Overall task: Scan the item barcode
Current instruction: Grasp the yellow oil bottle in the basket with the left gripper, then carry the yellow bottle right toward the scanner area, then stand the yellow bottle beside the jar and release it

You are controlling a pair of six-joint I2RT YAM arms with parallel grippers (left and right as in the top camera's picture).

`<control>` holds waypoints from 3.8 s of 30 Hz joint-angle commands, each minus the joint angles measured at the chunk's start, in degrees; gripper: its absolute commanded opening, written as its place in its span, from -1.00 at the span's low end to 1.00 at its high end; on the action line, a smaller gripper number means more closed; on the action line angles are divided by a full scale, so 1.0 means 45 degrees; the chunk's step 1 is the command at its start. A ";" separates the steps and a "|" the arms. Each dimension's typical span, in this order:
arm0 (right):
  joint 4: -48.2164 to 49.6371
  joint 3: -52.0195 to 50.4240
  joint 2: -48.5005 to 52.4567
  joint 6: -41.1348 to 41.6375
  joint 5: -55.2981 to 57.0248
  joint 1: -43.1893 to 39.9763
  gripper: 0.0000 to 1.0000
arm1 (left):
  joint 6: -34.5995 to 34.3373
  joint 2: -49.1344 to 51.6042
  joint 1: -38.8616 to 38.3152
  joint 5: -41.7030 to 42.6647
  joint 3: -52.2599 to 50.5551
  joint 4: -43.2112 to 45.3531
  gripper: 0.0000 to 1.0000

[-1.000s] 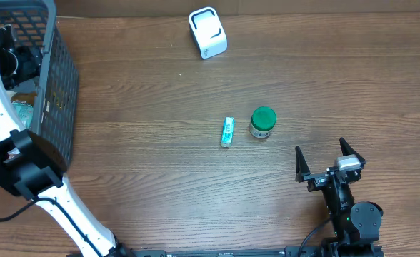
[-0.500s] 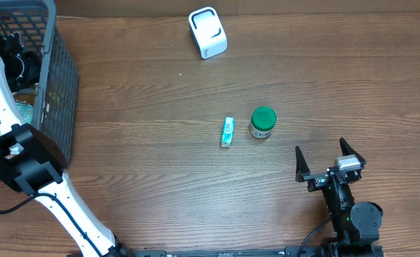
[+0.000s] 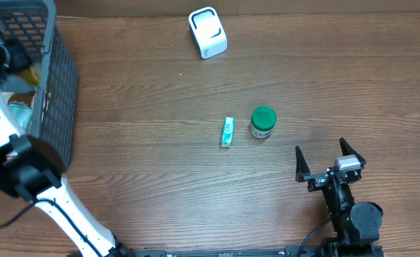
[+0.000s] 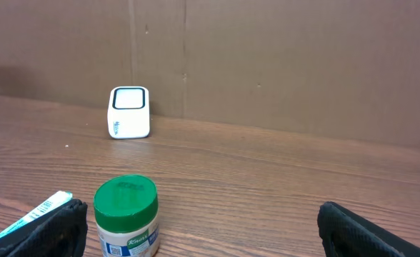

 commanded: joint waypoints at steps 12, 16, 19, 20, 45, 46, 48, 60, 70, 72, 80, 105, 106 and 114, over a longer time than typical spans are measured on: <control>0.0034 -0.0136 -0.0087 -0.0049 -0.0068 0.0053 1.00 | -0.1452 -0.5955 -0.0763 0.0053 0.1205 -0.0374 -0.45; 0.0034 -0.0136 -0.0087 -0.0049 -0.0068 0.0053 1.00 | -0.1496 -0.6275 -0.1428 0.0049 0.1205 -0.0937 -0.44; 0.0034 -0.0136 -0.0087 -0.0049 -0.0068 0.0053 1.00 | -0.1535 -0.6251 -0.2055 0.0049 0.1200 -0.1496 -0.44; 0.0034 -0.0136 -0.0087 -0.0049 -0.0068 0.0053 1.00 | -0.1535 -0.6237 -0.2307 0.0049 0.1200 -0.1681 -0.44; 0.0034 -0.0136 -0.0087 -0.0049 -0.0073 0.0053 1.00 | -0.1530 -0.3458 -0.9345 0.0034 0.0865 -0.4469 -0.53; 0.0034 -0.0136 -0.0087 -0.0049 -0.0073 0.0053 1.00 | -0.1535 -0.3162 -0.9704 0.0015 0.0860 -0.4469 -0.52; 0.0029 -0.0136 -0.0087 -0.0049 -0.0068 0.0053 1.00 | -0.1535 -0.2565 -1.0360 0.0039 0.0865 -0.4435 -0.49; 0.0034 -0.0136 -0.0087 -0.0049 -0.0073 0.0053 1.00 | -0.2064 0.0466 -1.2891 0.0029 0.0865 -0.2783 -0.46; 0.0034 -0.0136 -0.0087 -0.0049 -0.0073 0.0053 1.00 | -0.3128 0.0816 -1.3634 -0.1438 0.0860 -0.0578 -0.41; 0.0034 -0.0136 -0.0087 -0.0049 -0.0073 0.0053 1.00 | -0.3264 0.0865 -1.3707 -0.1438 0.0855 -0.0471 -0.42; 0.0034 -0.0136 -0.0087 -0.0049 -0.0068 0.0053 1.00 | -0.3444 0.1472 -1.4178 -0.1438 0.0452 -0.0272 -0.42; 0.0034 -0.0136 -0.0087 -0.0049 -0.0073 0.0053 1.00 | -0.5110 0.2443 -1.4664 -0.2225 0.0374 -0.0155 0.32; 0.0034 -0.0136 -0.0087 -0.0049 -0.0073 0.0053 1.00 | -0.5105 0.2443 -1.4664 -0.2220 0.0374 -0.0170 0.43; 0.0034 -0.0136 -0.0087 -0.0049 -0.0073 0.0053 1.00 | -0.4959 0.1894 -1.4591 -0.1851 0.0408 0.0180 0.65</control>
